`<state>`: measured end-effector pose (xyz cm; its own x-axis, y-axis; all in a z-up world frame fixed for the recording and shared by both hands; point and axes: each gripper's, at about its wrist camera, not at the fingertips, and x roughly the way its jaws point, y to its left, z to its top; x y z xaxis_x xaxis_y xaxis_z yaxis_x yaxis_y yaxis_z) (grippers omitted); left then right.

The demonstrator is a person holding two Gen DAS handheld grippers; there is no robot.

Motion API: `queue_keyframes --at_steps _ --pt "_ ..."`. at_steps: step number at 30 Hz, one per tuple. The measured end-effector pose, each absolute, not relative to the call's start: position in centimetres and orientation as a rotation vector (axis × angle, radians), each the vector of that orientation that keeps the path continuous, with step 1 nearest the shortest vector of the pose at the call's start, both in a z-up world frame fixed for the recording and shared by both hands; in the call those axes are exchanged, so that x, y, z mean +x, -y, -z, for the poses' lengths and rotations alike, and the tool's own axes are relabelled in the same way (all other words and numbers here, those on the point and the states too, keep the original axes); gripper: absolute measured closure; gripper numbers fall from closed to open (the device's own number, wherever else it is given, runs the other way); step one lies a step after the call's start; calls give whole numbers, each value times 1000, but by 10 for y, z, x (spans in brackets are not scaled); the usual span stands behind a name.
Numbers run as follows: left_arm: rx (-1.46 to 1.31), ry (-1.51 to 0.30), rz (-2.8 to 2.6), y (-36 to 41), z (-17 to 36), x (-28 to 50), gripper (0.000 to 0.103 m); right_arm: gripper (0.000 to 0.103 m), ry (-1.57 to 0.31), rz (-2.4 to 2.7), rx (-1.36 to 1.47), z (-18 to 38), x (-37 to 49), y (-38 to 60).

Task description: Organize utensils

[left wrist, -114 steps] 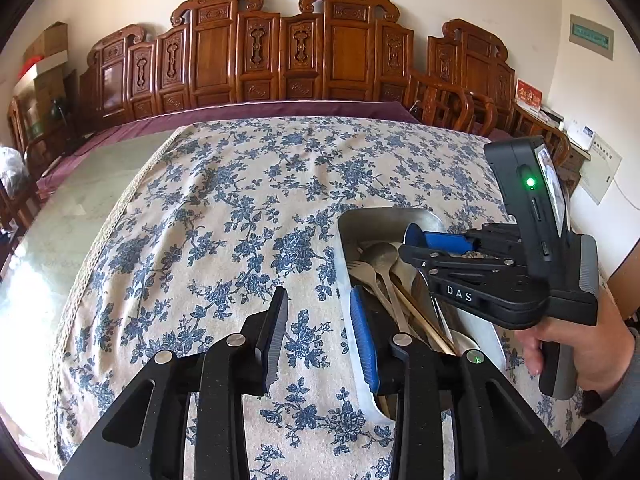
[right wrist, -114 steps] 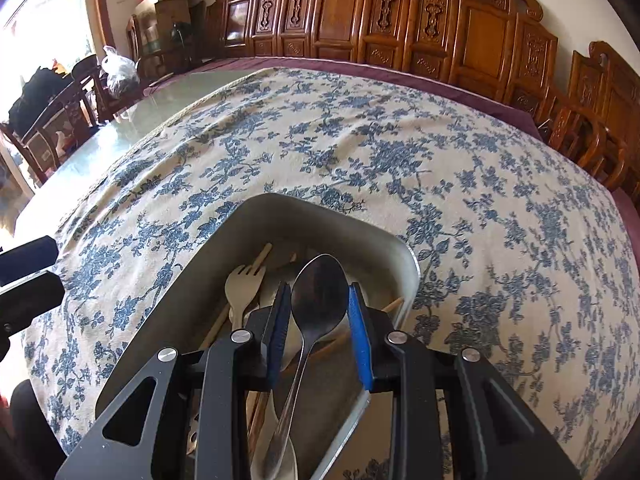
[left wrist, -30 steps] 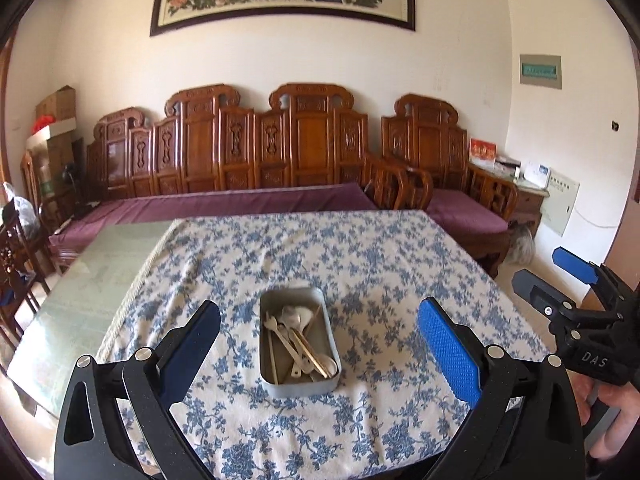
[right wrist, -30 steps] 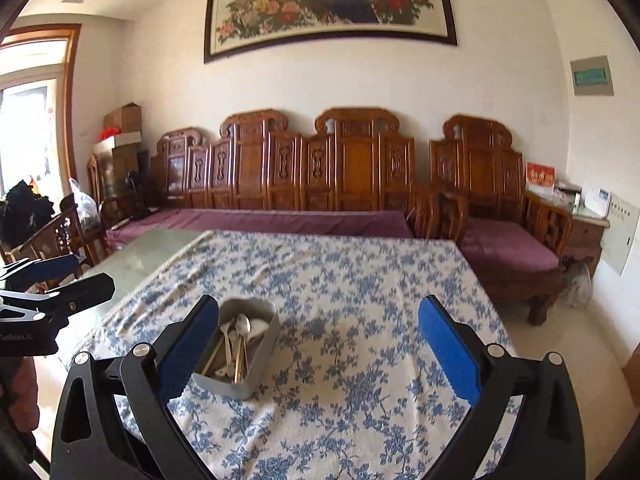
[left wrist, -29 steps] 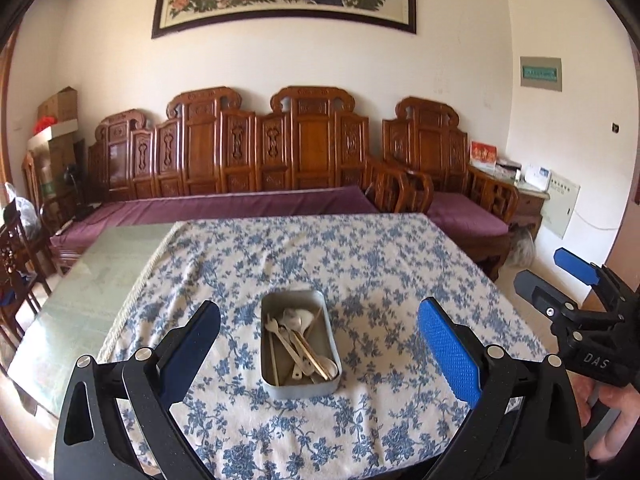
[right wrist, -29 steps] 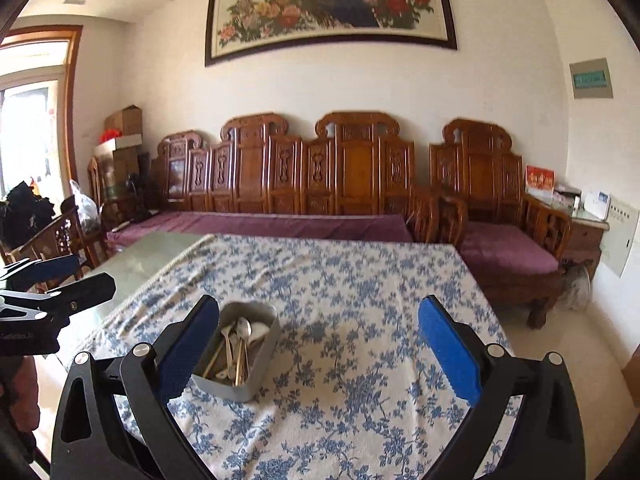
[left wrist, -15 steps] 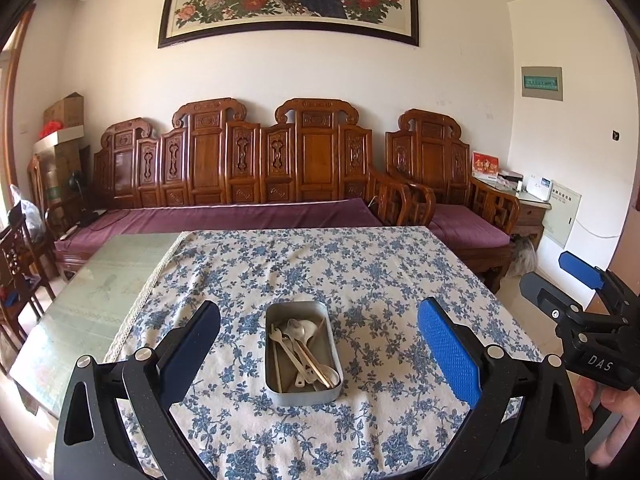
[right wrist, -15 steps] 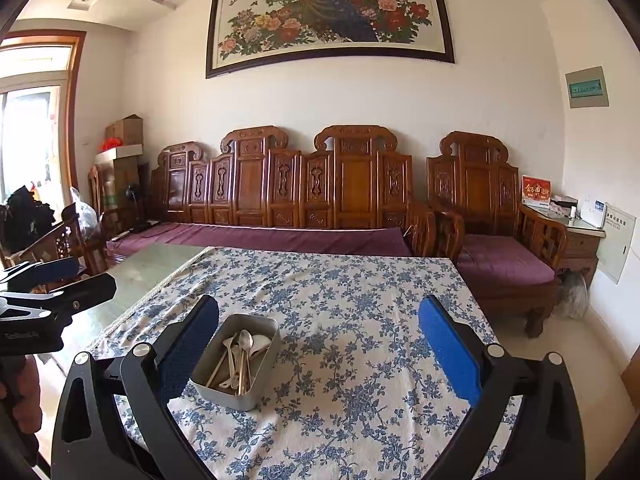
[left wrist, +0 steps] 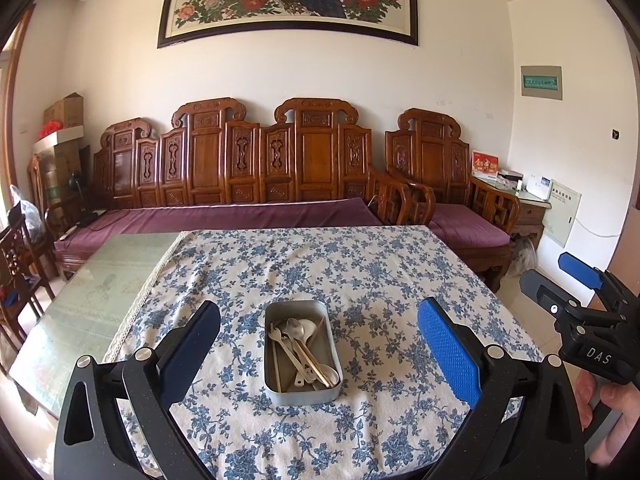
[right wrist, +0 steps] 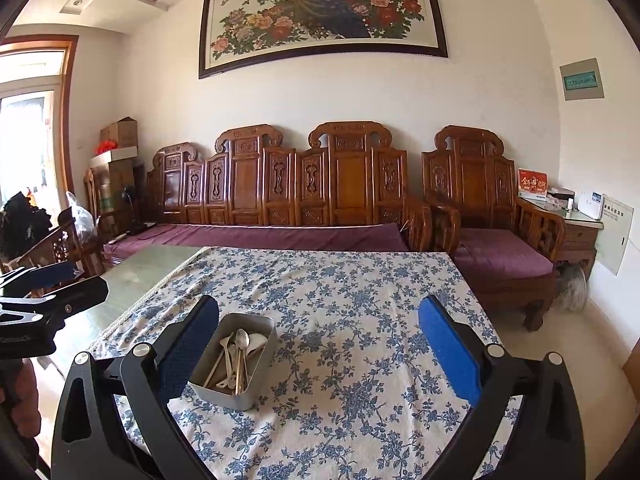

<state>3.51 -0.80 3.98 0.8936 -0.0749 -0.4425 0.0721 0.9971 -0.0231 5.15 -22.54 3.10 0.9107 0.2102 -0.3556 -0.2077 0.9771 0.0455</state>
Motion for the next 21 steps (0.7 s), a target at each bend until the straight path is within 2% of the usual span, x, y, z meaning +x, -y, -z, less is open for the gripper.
queue_keyframes --at_steps 21 --pt "-6 -465 81 6 -37 37 8 2 -369 -216 8 -30 53 225"
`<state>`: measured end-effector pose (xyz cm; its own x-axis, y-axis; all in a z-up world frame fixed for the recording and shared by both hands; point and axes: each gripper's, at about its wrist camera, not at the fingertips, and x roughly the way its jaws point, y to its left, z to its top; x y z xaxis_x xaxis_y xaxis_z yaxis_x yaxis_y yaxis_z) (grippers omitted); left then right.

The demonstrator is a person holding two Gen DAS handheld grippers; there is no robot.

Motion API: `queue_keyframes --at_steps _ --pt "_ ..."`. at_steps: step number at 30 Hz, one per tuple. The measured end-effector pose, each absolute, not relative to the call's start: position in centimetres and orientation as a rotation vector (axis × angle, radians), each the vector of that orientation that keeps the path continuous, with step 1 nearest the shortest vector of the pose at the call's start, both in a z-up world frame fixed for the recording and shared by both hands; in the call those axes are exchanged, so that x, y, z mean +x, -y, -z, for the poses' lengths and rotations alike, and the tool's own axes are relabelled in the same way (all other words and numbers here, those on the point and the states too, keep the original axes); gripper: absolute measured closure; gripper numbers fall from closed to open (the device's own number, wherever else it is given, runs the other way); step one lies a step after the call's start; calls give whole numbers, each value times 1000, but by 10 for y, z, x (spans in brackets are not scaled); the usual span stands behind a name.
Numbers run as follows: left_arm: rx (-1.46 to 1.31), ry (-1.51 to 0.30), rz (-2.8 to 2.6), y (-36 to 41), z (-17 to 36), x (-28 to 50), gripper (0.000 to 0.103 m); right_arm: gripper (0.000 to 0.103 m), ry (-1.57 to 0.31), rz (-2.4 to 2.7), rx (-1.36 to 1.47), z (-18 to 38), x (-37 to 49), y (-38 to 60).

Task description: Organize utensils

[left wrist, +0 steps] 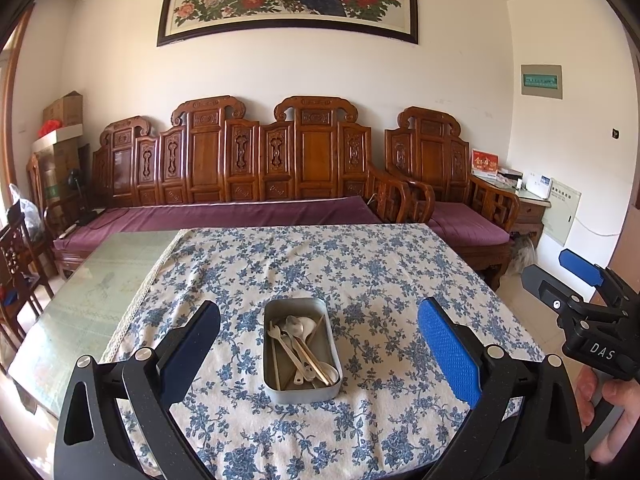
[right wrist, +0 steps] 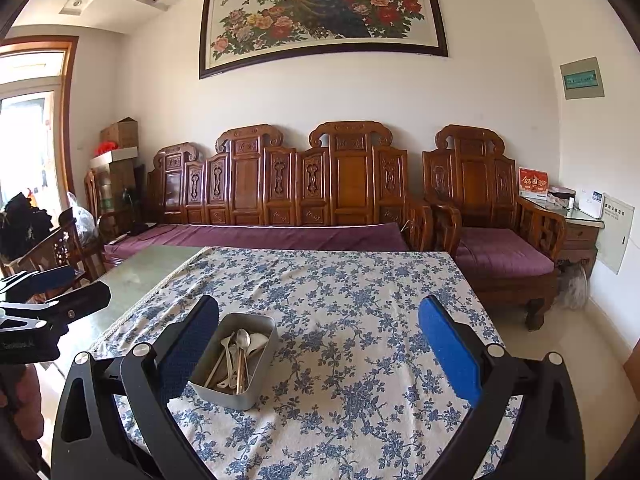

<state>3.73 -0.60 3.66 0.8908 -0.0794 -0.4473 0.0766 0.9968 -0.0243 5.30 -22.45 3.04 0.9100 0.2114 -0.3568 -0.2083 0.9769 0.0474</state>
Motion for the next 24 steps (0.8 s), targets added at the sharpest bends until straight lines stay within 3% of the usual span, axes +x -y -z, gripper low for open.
queue_keyframes --at_steps 24 --pt "2 -445 61 8 -34 36 8 2 -368 -223 15 -32 53 223"
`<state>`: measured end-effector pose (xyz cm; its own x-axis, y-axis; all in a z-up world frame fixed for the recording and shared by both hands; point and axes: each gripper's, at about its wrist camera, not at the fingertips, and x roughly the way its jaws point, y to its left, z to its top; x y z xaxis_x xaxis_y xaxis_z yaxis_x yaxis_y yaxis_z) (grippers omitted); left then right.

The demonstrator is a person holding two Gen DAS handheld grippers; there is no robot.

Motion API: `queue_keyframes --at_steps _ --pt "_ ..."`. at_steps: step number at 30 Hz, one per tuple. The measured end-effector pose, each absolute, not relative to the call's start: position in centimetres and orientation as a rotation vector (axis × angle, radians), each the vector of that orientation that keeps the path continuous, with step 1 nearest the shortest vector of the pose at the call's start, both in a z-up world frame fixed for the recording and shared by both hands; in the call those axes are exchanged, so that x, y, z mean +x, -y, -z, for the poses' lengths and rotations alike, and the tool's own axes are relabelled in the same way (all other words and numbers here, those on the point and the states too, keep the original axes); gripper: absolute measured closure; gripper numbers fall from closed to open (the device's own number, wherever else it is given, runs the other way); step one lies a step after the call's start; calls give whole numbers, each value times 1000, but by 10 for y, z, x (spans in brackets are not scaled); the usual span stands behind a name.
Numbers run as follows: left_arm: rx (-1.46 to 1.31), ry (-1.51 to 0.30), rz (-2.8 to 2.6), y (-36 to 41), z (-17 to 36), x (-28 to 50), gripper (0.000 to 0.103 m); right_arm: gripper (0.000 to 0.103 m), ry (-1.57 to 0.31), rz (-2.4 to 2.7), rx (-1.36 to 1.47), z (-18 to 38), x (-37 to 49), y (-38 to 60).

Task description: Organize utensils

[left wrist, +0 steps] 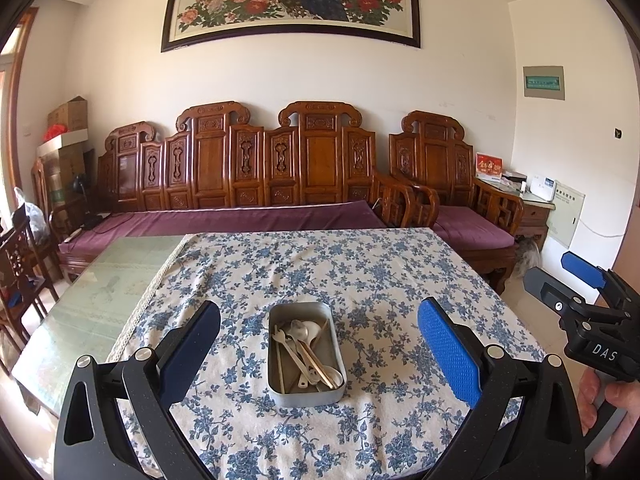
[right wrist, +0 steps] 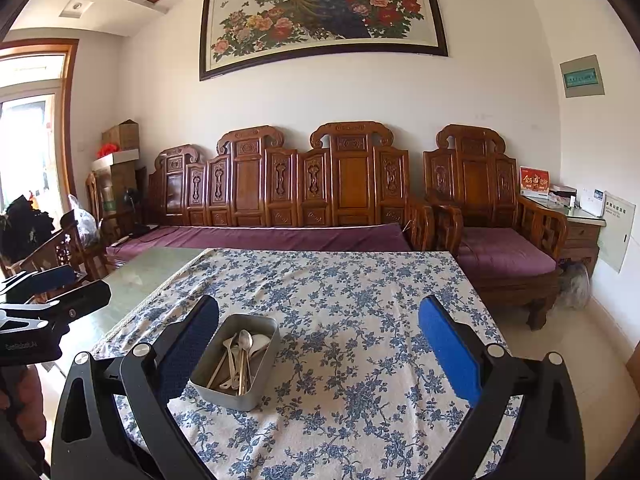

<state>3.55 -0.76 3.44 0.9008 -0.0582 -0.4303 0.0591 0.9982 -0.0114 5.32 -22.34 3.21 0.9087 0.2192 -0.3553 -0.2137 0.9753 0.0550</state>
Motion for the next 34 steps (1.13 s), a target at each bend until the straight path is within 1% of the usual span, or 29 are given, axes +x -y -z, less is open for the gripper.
queue_keyframes --at_steps 34 --pt "4 -427 70 9 -37 29 8 2 -364 -226 19 -33 49 220"
